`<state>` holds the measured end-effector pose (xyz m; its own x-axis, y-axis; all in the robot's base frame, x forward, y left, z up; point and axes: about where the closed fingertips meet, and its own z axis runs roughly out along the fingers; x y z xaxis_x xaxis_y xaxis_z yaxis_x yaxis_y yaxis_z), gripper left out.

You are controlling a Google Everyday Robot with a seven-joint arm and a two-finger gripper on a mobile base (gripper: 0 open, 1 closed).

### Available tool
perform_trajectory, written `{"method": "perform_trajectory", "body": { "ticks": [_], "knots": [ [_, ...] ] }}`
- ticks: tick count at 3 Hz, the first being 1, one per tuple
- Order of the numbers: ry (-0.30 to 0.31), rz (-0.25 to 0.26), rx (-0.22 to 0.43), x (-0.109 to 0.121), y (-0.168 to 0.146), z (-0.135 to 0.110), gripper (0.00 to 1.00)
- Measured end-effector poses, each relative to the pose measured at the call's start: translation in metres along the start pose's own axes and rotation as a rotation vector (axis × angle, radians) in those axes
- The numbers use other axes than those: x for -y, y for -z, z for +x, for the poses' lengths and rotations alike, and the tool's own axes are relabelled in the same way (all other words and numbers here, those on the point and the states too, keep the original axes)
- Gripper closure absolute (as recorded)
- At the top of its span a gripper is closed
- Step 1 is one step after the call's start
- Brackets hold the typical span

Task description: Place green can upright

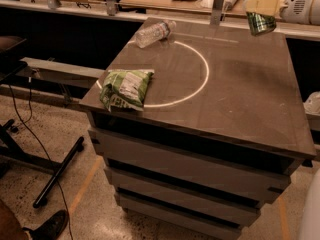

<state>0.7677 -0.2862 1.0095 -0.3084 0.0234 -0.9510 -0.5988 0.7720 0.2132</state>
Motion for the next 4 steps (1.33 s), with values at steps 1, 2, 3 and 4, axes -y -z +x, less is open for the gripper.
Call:
{"method": "perform_trajectory", "body": {
  "ticks": [1,2,3,4],
  "knots": [
    [0.008,-0.025,0.036,-0.002,0.007,-0.002,1.00],
    [0.039,-0.068,0.082,-0.015,0.034,-0.007,1.00],
    [0.067,-0.092,0.145,-0.026,0.075,-0.010,1.00],
    [0.070,-0.118,0.249,-0.037,0.105,-0.003,1.00]
  ]
}}
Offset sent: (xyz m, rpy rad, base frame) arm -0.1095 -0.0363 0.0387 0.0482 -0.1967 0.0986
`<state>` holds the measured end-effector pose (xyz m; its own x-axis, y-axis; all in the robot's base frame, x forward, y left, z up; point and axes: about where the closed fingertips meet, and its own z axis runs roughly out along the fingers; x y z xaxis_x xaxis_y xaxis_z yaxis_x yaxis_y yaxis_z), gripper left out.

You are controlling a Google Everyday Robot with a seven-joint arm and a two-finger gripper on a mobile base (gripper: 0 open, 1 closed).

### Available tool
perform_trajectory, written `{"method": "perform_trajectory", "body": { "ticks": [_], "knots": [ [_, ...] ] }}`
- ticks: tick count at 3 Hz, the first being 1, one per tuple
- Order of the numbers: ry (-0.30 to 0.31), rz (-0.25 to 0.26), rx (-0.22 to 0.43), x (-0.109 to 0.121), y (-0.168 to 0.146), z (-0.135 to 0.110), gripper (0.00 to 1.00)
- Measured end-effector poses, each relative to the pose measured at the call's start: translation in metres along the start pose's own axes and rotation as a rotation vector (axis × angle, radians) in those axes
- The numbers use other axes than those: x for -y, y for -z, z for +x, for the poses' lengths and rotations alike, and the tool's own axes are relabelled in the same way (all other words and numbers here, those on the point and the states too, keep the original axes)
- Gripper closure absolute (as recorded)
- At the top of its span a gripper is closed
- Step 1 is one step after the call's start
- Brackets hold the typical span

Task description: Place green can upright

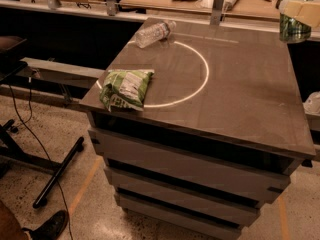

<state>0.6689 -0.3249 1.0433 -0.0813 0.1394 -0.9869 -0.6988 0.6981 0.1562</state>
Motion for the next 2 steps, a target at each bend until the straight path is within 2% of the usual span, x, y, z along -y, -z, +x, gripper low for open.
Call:
{"method": "perform_trajectory", "body": {
  "ticks": [1,2],
  "knots": [
    [0.009,-0.025,0.103,-0.004,0.012,0.014,1.00],
    [0.048,-0.032,0.167,0.001,0.026,0.044,1.00]
  ]
}}
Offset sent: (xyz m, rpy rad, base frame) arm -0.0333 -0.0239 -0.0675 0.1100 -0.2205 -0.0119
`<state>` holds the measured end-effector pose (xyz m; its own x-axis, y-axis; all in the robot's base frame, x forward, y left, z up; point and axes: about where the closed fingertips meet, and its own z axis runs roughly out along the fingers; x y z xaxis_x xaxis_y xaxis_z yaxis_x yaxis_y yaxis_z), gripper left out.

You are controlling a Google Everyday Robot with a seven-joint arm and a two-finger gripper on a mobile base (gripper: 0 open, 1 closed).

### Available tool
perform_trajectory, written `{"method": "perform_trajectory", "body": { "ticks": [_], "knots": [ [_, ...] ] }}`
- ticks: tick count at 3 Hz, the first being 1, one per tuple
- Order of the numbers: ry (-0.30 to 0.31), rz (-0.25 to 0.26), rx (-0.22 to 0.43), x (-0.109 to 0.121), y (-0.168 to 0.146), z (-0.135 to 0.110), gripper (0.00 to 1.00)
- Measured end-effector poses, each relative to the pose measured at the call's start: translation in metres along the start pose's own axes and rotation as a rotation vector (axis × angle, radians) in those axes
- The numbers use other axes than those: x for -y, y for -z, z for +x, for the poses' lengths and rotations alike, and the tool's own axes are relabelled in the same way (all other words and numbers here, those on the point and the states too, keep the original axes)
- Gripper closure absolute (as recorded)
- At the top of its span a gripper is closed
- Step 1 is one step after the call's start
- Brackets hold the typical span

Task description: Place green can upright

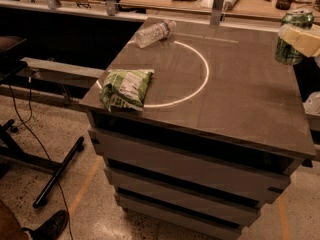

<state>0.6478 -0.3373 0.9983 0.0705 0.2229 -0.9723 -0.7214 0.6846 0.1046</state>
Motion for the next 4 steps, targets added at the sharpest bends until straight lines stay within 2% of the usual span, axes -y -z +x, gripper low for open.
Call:
{"method": "perform_trajectory", "body": {
  "ticks": [1,2,3,4],
  "knots": [
    [0.027,-0.001,0.015,0.003,0.011,0.018,1.00],
    [0.031,0.032,-0.020,0.013,0.028,0.040,1.00],
    [0.030,0.045,-0.044,0.018,0.037,0.052,1.00],
    [0.005,0.038,-0.063,0.023,0.036,0.075,0.78]
  ]
}}
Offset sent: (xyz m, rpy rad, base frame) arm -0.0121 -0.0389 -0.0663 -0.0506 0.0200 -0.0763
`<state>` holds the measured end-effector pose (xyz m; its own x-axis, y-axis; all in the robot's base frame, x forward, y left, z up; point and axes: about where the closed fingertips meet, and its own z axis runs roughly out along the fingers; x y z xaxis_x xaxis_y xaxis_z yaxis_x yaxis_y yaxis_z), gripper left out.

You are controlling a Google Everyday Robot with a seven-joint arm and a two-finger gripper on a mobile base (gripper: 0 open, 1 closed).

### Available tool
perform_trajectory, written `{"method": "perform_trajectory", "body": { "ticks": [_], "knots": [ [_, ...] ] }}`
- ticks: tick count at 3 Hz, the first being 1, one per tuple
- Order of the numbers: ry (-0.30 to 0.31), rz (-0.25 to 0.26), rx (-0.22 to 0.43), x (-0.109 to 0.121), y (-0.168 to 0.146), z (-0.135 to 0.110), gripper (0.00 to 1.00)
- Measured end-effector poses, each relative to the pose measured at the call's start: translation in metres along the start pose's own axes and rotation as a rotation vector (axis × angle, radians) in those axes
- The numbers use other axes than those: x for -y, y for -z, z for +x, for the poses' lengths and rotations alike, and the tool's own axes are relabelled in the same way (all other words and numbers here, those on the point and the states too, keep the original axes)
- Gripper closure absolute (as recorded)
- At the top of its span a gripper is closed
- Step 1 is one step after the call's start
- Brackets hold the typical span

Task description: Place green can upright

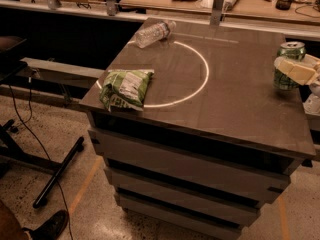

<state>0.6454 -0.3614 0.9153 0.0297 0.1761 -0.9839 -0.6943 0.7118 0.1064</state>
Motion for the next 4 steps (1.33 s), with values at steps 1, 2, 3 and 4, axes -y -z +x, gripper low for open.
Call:
{"method": "perform_trajectory", "body": {
  "ticks": [1,2,3,4],
  "knots": [
    [-0.026,-0.018,-0.009,0.001,-0.005,0.018,0.47],
    [-0.043,-0.025,0.000,0.001,-0.008,0.028,0.22],
    [-0.026,-0.013,0.012,0.005,-0.004,0.023,0.02],
    [0.019,-0.006,0.013,0.009,-0.001,0.012,0.00]
  ]
}}
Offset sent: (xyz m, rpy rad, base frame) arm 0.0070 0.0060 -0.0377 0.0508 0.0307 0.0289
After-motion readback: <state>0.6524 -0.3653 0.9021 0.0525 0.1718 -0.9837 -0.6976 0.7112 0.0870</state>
